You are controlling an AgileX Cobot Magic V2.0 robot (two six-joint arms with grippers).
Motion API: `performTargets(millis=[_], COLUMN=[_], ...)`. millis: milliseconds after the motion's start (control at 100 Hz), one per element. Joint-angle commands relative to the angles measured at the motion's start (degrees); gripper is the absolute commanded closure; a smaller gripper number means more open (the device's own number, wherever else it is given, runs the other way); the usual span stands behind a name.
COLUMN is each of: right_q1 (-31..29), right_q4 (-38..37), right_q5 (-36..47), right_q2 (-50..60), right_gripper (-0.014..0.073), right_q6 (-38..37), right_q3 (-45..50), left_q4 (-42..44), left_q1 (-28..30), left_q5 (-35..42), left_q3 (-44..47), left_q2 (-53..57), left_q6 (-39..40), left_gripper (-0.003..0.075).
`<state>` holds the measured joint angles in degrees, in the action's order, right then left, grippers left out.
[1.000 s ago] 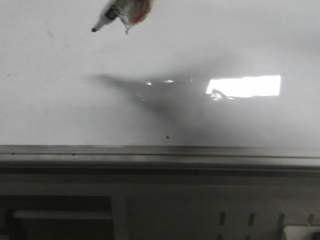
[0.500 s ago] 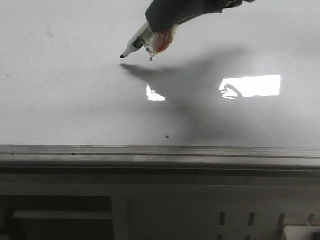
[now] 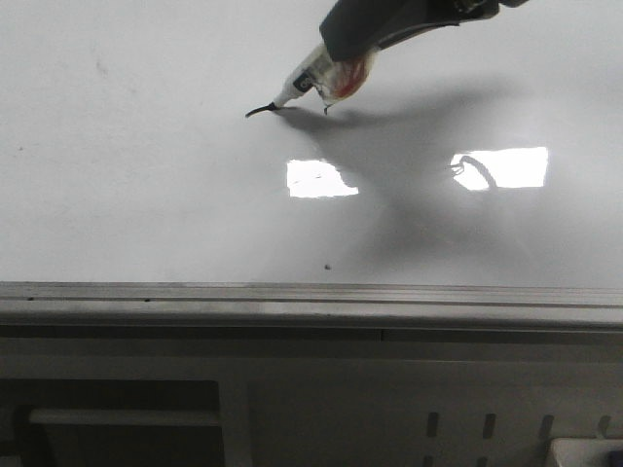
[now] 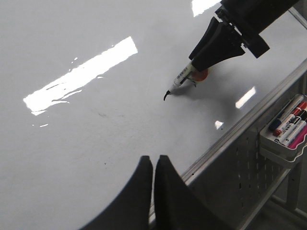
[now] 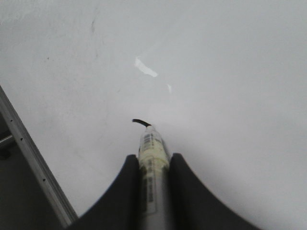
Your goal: Write number 3 on whiteboard
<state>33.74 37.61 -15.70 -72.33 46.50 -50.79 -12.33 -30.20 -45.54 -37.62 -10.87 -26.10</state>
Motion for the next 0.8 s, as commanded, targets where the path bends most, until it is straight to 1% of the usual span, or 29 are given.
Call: performTargets(millis=[0, 220, 330, 520, 630, 710, 790], right_q1=[-2.41, -2.11, -0.3, 3.32, 2.94, 1.3, -1.01], right_q4=[-0.98, -0.45, -0.22, 0.23, 0.23, 0.13, 0.13], right_q5=[2.66, -0.1, 2.3, 4.69, 5.34, 5.25, 3.24], right_q2=[0.97, 1.83, 1.33, -1.38, -1.64, -1.11, 0.14], right_gripper=[0.0653, 0.0653, 0.0653, 0.0654, 0.0654, 0.0653, 0.0653], right_q6=[0.1, 0.1, 0.1, 0.1, 0.1, 0.1, 0.1], right_q3=[-0.99, 2.64, 4.48, 4.49, 4.49, 4.49, 4.49], left_q4=[-0.69, -0.83, -0.83, -0.83, -0.83, -0.83, -0.83], left_q1=[0.05, 0.05, 0.05, 0.05, 0.05, 0.05, 0.05], left_q5=[4.1, 4.2, 4.4, 5.29, 5.75, 5.88, 5.88], left_q3=[-1.26, -1.26, -1.26, -1.26, -1.26, -1.26, -1.26], left_q2=[-0.73, -0.73, -0.73, -0.73, -0.73, -0.73, -0.73], left_q6=[0.6, 0.6, 0.6, 0.6, 0.6, 0.6, 0.6], left_gripper=[0.0741, 0.0741, 0.0741, 0.0741, 0.0741, 0.0741, 0.0741])
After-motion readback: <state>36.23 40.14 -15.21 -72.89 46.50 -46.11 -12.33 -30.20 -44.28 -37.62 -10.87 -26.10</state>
